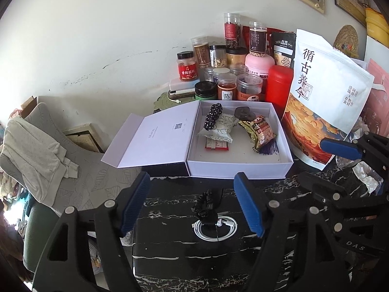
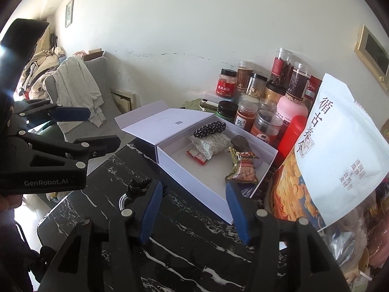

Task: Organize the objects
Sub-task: 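Withdraw both grippers from the box back over the table, then close left gripper on the black fabric scrunchie beside the white cable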

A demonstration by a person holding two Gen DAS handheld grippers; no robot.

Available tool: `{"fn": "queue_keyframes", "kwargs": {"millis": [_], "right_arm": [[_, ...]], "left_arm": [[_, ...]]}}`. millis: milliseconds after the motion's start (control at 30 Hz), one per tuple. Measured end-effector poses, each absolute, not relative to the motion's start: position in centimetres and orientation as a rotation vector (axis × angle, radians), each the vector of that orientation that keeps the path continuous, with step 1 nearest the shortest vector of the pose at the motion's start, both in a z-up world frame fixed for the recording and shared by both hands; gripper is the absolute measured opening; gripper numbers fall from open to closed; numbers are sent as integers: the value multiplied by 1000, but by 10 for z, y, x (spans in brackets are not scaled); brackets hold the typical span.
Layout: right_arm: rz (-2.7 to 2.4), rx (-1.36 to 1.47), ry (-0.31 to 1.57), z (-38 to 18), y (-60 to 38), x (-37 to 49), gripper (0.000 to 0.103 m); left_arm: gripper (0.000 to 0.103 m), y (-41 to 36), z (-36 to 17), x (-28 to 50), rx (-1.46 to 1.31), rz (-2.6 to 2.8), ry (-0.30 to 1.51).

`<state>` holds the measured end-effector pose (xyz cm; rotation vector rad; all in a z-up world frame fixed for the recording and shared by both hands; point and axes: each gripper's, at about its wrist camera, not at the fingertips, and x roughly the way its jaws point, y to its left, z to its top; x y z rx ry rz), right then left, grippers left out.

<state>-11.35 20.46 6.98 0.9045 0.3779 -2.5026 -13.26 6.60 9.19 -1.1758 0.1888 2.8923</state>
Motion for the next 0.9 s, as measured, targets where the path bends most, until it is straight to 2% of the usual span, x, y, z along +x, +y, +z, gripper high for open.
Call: {"fn": "queue_keyframes", "kwargs": {"millis": [400, 500, 900], "right_arm": [[-2405, 994, 374, 21, 194, -105, 59], [-2372, 1011, 361, 10, 190, -105, 62], [-2284, 1112, 350, -32, 171, -115, 64]], "left_arm": [[72, 50, 52, -112, -1246, 2843, 141], [72, 44, 40, -113, -1274, 2827, 115], [72, 27, -4, -130, -1371, 2771, 88]]}}
